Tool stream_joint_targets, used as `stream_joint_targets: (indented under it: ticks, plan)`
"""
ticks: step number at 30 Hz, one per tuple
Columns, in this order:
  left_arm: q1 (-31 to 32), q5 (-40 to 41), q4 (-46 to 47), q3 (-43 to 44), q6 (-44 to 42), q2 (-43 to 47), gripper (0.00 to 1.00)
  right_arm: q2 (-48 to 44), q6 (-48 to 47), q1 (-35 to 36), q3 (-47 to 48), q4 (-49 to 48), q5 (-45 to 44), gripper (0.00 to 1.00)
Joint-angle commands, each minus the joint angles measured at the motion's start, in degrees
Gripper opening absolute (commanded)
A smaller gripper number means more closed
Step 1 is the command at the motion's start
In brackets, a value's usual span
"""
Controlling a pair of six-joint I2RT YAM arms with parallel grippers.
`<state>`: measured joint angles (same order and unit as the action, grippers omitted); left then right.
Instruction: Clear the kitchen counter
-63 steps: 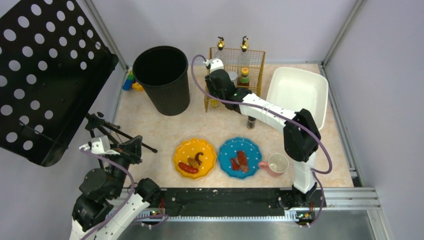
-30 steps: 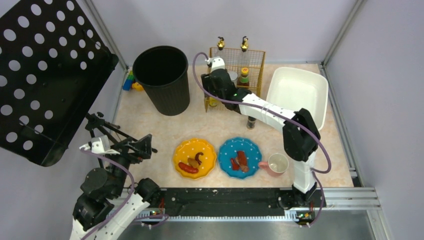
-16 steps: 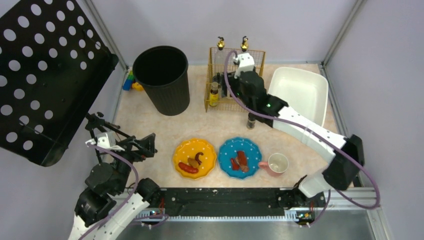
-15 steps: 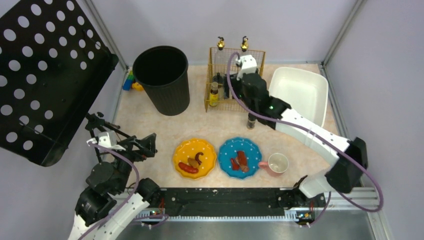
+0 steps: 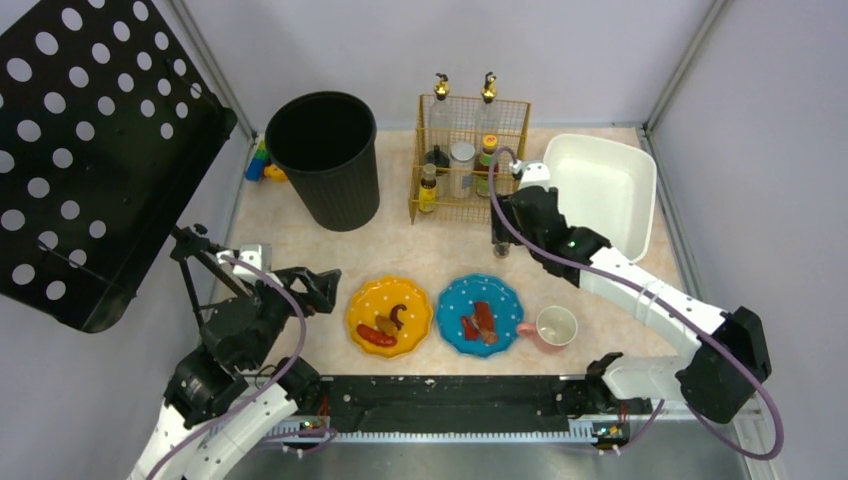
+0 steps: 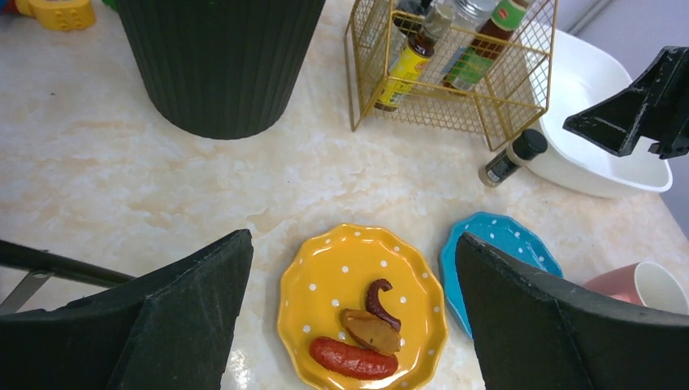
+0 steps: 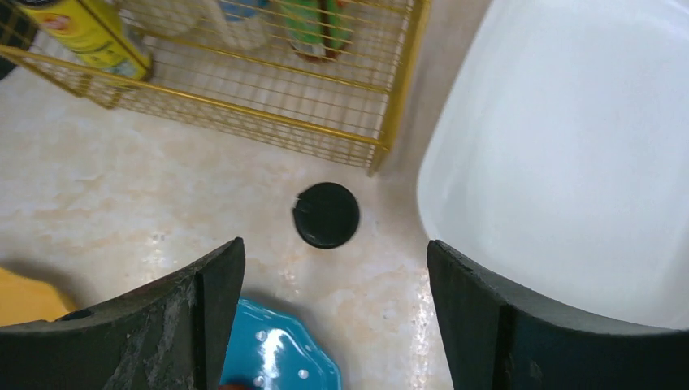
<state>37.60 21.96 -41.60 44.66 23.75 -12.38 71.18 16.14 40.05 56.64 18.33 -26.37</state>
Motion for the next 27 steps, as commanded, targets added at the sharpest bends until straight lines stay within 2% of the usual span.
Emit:
stream_joint_targets:
  ticks: [1,10,22,27]
  plan:
    - [-0.23,-3.93,2.62,0.34,-1.49,-3.94,0.99,-2.44,4.15,-3.59,-2.65,1.26,2.04,0.81]
    - [-0.21,-5.12,2.91,0.17,-1.87,-4.19,0.99,1.24,6.73,-4.39,-5.21,-2.79,3.56,0.83]
    - [-0.23,-5.87,3.02,0.10,-2.13,-4.89,0.99,10.50,8.29,-5.54,-4.71,-8.93,4.56,0.83]
    - [-0.25,-5.69,3.02,0.07,-2.13,-4.55,0.99,13.19,8.58,-5.69,-4.62,-10.75,4.35,0.79]
